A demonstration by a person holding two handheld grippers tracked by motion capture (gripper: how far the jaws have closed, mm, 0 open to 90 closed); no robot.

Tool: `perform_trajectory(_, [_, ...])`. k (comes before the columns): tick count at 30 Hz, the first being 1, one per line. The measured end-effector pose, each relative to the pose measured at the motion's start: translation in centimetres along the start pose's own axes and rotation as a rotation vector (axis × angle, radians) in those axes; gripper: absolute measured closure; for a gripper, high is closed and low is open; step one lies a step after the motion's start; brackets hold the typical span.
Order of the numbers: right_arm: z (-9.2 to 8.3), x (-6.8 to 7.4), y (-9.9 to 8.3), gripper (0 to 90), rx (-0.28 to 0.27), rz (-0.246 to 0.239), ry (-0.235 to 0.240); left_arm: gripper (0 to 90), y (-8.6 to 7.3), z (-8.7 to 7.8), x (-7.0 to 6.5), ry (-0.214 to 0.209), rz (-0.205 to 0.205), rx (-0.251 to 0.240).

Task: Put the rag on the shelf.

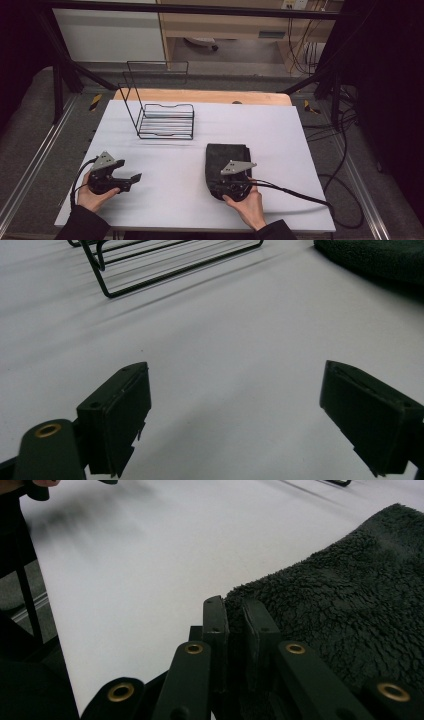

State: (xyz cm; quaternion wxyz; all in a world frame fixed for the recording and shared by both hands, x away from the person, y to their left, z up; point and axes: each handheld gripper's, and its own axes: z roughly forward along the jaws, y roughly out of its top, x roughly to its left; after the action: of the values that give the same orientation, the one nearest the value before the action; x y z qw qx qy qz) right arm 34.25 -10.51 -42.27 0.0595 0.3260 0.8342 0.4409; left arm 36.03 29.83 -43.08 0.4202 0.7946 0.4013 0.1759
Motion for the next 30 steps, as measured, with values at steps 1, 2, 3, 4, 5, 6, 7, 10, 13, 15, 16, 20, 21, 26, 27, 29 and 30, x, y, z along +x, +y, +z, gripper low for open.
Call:
perform_trajectory(1, [0.2,0.2,-0.1,82.2,0.009,-0.005,0.004,12.9,0.0,0.0,0.0,0.0,0.002,0.003])
perform_trajectory(2, [0.2,0.2,-0.1,82.2,0.009,-0.005,0.004,12.9,0.0,0.0,0.0,-0.001,0.002,0.003])
perform_trajectory(3, [0.5,0.2,-0.2,82.0,0.018,-0.005,0.006,12.9,0.0,0.0,0.0,-0.001,0.002,0.004])
perform_trajectory(4, [0.5,0.2,-0.2,82.0,0.018,-0.005,0.006,12.9,0.0,0.0,0.0,-0.001,0.002,0.005])
perform_trajectory(5, [0.9,0.1,-0.4,81.2,0.034,-0.011,0.005,12.8,0.0,0.0,0.0,-0.001,0.002,0.006])
perform_trajectory(6, [0.9,0.1,-0.4,81.2,0.034,-0.011,0.005,12.8,0.0,0.0,0.0,-0.001,0.001,0.008])
perform_trajectory(7, [1.1,0.1,-0.5,80.1,0.048,-0.011,0.004,12.8,0.0,0.0,0.0,-0.002,0.001,0.008])
perform_trajectory(10, [1.5,0.0,-0.8,70.4,0.062,-0.003,0.024,12.7,0.0,0.0,-0.1,-0.004,0.0,0.009])
perform_trajectory(13, [0.6,-0.2,-0.4,51.7,0.03,-0.007,0.018,12.5,0.1,0.0,-0.2,-0.005,-0.001,0.013])
perform_trajectory(15, [-0.7,-1.0,-0.2,47.0,-0.013,0.018,0.005,12.4,0.2,0.0,-0.3,-0.006,-0.001,0.011])
perform_trajectory(16, [-1.5,-1.6,-0.2,46.2,-0.036,0.03,-0.016,12.4,0.2,0.0,-0.3,-0.005,-0.002,0.011])
perform_trajectory(20, [-4.4,-4.5,-1.3,47.1,-0.062,0.099,-0.132,12.4,0.3,0.1,-0.3,-0.003,-0.002,0.015])
perform_trajectory(21, [-4.4,-4.5,-1.3,47.1,-0.062,0.099,-0.132,12.4,0.3,0.1,-0.3,-0.003,-0.004,0.015])
perform_trajectory(26, [-5.7,-6.4,-3.9,58.3,0.009,0.185,-0.188,12.5,0.3,0.2,-0.5,-0.002,-0.002,0.024])
perform_trajectory(27, [-5.7,-6.6,-4.3,60.5,0.015,0.193,-0.182,12.5,0.3,0.2,-0.5,-0.002,0.0,0.023])
perform_trajectory(29, [-5.6,-6.4,-4.6,65.2,0.026,0.197,-0.169,12.5,0.4,0.2,-0.6,-0.002,0.001,0.019])
perform_trajectory(30, [-5.4,-6.2,-4.7,69.3,0.034,0.187,-0.157,12.5,0.4,0.2,-0.6,-0.002,0.001,0.018])
